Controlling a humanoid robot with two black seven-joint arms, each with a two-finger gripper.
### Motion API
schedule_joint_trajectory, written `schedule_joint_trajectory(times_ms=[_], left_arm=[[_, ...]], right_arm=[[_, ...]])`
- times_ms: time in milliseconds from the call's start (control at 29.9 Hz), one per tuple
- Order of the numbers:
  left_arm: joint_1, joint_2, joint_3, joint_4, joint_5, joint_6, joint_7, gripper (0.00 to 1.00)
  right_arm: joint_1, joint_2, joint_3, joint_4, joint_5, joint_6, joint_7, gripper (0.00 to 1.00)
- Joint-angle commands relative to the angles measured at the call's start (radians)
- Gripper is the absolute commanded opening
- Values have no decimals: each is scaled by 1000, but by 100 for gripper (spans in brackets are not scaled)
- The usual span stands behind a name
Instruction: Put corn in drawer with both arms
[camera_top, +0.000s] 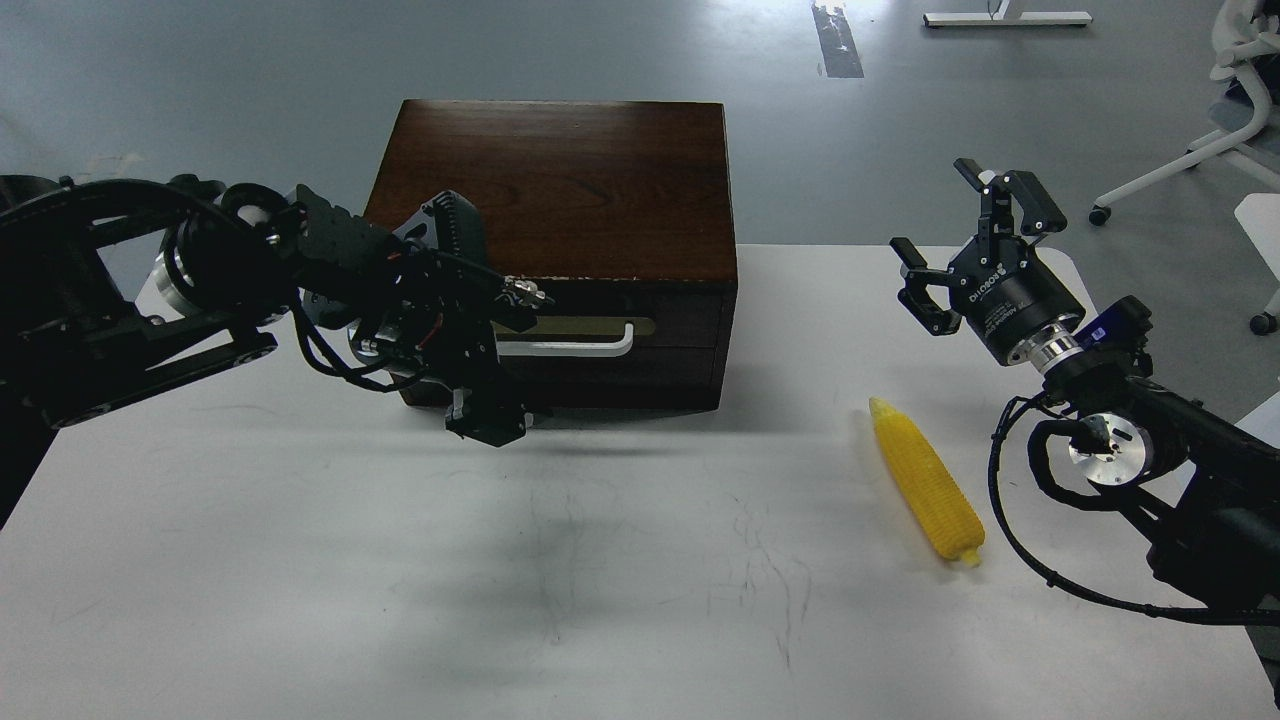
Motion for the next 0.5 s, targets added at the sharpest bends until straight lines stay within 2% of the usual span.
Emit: schedule_joint_trajectory(times_ms=[0, 468], left_arm=[[2, -3, 9, 9, 0, 0, 0, 98], [0, -31, 33, 44, 0, 0, 0, 98]], right_arm=[[1, 0, 0, 0, 1, 0, 0, 100], [1, 0, 1, -2, 0, 0, 0, 100]])
